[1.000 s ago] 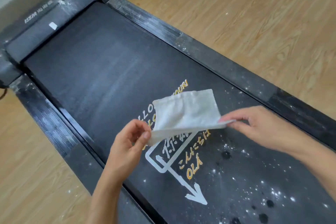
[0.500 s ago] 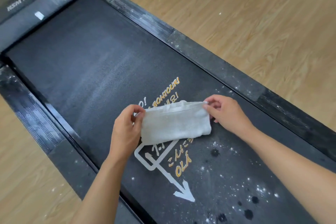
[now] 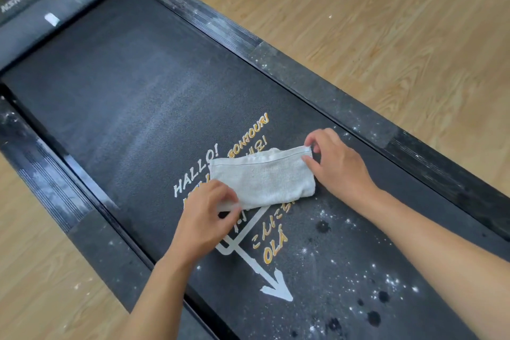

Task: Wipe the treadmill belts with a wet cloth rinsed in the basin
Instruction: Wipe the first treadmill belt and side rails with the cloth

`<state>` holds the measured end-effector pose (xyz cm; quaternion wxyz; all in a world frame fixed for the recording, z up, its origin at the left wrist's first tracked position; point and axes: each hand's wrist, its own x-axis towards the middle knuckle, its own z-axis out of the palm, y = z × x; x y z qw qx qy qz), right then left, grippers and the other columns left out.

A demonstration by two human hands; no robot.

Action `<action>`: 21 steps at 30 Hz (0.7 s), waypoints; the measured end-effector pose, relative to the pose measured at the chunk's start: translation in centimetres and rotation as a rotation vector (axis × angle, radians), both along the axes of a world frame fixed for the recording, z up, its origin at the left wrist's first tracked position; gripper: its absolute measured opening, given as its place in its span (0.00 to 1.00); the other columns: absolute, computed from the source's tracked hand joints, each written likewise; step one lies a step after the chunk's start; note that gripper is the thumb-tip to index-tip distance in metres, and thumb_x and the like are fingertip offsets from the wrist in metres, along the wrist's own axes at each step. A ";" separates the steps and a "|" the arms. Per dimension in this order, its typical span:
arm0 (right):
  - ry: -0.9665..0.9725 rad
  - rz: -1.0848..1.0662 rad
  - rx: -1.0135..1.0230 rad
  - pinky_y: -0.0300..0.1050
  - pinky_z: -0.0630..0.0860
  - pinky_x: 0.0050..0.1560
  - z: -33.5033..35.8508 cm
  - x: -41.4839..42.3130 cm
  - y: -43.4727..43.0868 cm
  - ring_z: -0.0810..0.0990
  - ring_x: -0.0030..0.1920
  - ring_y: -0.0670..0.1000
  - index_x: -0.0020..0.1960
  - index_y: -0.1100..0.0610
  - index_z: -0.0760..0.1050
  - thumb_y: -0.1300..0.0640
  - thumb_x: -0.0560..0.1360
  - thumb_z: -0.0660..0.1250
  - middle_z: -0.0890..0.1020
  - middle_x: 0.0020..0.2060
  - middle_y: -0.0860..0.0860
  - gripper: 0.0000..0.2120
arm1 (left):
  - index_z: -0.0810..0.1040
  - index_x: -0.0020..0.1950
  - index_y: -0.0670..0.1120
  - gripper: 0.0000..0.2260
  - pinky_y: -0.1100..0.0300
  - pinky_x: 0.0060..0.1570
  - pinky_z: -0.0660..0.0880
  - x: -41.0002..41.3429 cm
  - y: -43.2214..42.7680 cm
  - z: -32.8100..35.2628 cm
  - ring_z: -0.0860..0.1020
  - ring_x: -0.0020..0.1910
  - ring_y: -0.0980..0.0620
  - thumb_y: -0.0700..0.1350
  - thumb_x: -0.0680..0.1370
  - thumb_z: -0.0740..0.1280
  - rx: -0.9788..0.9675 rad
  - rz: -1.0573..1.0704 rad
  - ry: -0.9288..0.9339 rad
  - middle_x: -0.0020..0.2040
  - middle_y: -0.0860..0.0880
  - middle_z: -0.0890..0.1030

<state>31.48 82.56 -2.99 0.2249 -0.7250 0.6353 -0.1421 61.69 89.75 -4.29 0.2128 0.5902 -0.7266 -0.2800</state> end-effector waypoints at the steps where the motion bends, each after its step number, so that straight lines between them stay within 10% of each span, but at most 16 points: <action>1: -0.009 0.050 -0.023 0.51 0.77 0.42 0.2 0.5 0.5 0.76 0.39 0.47 0.56 0.47 0.72 0.52 0.81 0.69 0.73 0.48 0.43 0.07 | 0.80 0.48 0.54 0.08 0.52 0.54 0.74 0.6 0.7 0.0 0.78 0.53 0.55 0.44 0.74 0.75 0.025 -0.044 -0.023 0.51 0.60 0.76; 11: -0.150 0.484 -0.075 0.47 0.74 0.59 -3.1 8.8 6.6 0.76 0.59 0.52 0.65 0.55 0.78 0.57 0.78 0.71 0.78 0.59 0.50 0.16 | 0.80 0.50 0.50 0.12 0.64 0.57 0.74 1.5 2.3 -0.6 0.78 0.55 0.58 0.34 0.74 0.76 -0.076 0.082 -0.113 0.56 0.59 0.80; 21: -0.062 0.472 -0.091 0.51 0.76 0.50 -3.8 11.4 4.8 0.73 0.54 0.53 0.62 0.53 0.77 0.45 0.75 0.74 0.75 0.57 0.50 0.20 | 0.82 0.49 0.46 0.08 0.53 0.68 0.73 2.5 2.4 -0.2 0.78 0.67 0.53 0.35 0.75 0.76 -0.208 0.068 -0.141 0.56 0.55 0.83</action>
